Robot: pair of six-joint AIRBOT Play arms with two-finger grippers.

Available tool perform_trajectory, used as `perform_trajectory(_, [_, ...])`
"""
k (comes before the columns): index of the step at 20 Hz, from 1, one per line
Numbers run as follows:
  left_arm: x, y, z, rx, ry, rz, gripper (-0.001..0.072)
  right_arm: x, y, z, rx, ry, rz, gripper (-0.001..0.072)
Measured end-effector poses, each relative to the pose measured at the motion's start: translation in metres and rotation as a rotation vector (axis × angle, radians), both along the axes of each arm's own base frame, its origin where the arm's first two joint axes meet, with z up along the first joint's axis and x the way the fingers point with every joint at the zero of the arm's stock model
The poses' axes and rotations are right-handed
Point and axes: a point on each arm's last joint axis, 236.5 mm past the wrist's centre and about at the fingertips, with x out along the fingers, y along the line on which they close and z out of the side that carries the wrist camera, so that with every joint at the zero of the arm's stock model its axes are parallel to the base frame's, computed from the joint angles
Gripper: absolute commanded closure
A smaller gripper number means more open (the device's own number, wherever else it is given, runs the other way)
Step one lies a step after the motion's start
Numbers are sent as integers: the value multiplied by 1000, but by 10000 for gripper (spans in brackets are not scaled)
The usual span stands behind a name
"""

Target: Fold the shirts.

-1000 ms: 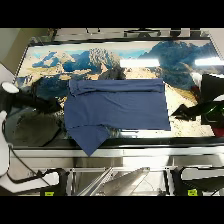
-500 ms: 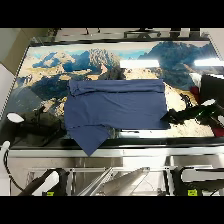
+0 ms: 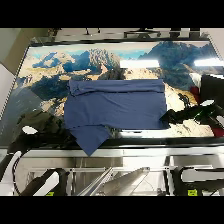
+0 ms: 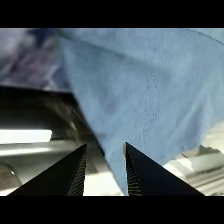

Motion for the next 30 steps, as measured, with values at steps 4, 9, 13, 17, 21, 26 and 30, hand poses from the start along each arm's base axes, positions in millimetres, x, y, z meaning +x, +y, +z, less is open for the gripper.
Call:
perform_trajectory(4, [-2, -26, -12, -40, 31, -22, 448, 0, 0, 0, -1, -2, 0, 369])
perform_trajectory(9, [-2, -40, -21, -74, 61, -17, 681, 1, -3, 0, 2, -3, -13, 370])
perform_trajectory(13, [24, -26, -13, 3, -60, -21, 678, 1, -14, -2, -9, -5, -33, 693])
perform_trajectory(17, [49, -22, 15, 25, -178, -25, 678, -3, -18, 3, -6, -14, -11, 693])
perform_trajectory(21, [78, -23, 55, 17, -294, -39, 677, 4, -35, 17, -31, -58, -39, 693])
perform_trajectory(26, [116, -30, 95, -20, -390, -73, 678, 12, -38, 32, 4, -87, -91, 693])
perform_trajectory(30, [164, -44, 131, -66, -491, -122, 678, 46, -29, 60, 80, -194, -146, 692])
